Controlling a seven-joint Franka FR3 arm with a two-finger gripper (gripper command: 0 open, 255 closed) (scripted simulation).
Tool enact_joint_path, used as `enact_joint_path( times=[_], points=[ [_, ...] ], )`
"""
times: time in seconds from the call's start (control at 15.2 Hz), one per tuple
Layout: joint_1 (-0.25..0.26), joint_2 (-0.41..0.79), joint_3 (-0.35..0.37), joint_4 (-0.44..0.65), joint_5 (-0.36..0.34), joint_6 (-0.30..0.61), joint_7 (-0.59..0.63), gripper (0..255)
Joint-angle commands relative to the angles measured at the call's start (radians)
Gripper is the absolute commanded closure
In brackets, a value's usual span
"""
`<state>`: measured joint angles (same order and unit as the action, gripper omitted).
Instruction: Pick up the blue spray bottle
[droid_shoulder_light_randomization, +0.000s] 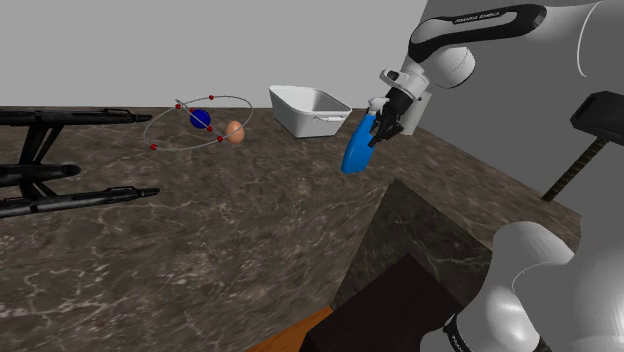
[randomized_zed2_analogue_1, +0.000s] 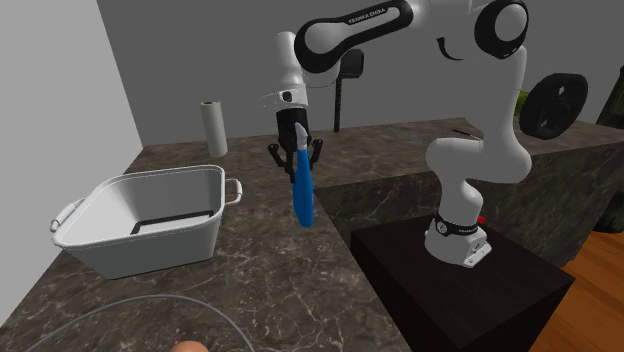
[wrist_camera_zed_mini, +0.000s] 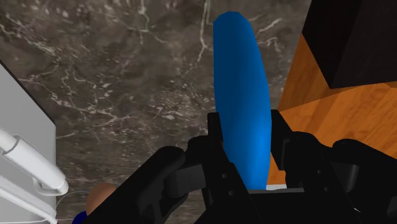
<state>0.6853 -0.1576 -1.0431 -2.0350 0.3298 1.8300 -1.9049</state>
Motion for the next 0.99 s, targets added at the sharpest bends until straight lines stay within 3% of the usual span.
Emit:
enact_joint_path(
  times=[0.0,0.33,0.92],
  points=[
    [0.000,0.000,0.000,0.000,0.000,0.000,0.000,255],
    [0.000,0.001,-0.001,-0.001,0.001,0.001,-0.001,255],
    [-0.004,-0.032,0.022,0.096,-0.031,-0.099,0.062,255]
  ],
)
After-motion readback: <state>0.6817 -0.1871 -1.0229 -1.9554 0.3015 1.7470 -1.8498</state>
